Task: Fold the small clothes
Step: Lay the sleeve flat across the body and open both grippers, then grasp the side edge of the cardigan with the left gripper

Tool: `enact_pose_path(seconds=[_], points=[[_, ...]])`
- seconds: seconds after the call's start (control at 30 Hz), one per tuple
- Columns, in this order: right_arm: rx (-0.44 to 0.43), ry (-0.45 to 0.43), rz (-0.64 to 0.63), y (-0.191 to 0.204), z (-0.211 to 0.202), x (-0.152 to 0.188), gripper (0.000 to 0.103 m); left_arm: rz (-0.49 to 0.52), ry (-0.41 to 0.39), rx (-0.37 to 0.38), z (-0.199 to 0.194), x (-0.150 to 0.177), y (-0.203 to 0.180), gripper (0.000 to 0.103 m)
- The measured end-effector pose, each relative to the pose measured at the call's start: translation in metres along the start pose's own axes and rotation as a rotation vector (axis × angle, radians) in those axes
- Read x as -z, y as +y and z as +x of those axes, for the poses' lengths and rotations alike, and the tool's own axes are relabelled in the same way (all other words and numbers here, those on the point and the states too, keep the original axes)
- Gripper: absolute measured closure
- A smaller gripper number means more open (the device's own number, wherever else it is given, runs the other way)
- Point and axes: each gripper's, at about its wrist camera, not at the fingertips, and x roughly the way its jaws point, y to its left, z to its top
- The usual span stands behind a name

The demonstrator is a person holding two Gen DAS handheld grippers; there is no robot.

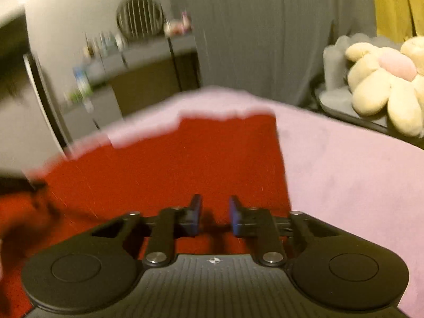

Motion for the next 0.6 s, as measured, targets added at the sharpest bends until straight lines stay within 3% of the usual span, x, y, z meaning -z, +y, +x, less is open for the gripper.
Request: enact_pose_path(seconds=[0.1,0.17,0.4,0.53,0.6], points=[[0.113,-0.032,-0.086,0.005,0.007,0.004,0.103,0.023,0.009,-0.030,0.012,0.003,-0.004,0.079],[0.154,-0.030,-0.097,0.002,0.012,0.006,0.103,0.030,0.012,-0.047,0.021,0.003,-0.007,0.079],[0.156,-0.041,-0.110,0.000,0.016,0.010,0.103,0.144,0.016,-0.122,0.025,0.003,-0.026,0.076],[0.115,-0.038,-0.037,-0.009,0.010,0.008,0.103,0.129,0.012,-0.088,0.010,0.003,-0.028,0.053],[0.113,-0.047,-0.022,-0.007,0.006,0.006,0.103,0.148,0.006,-0.086,0.003,0.005,-0.034,0.048]])
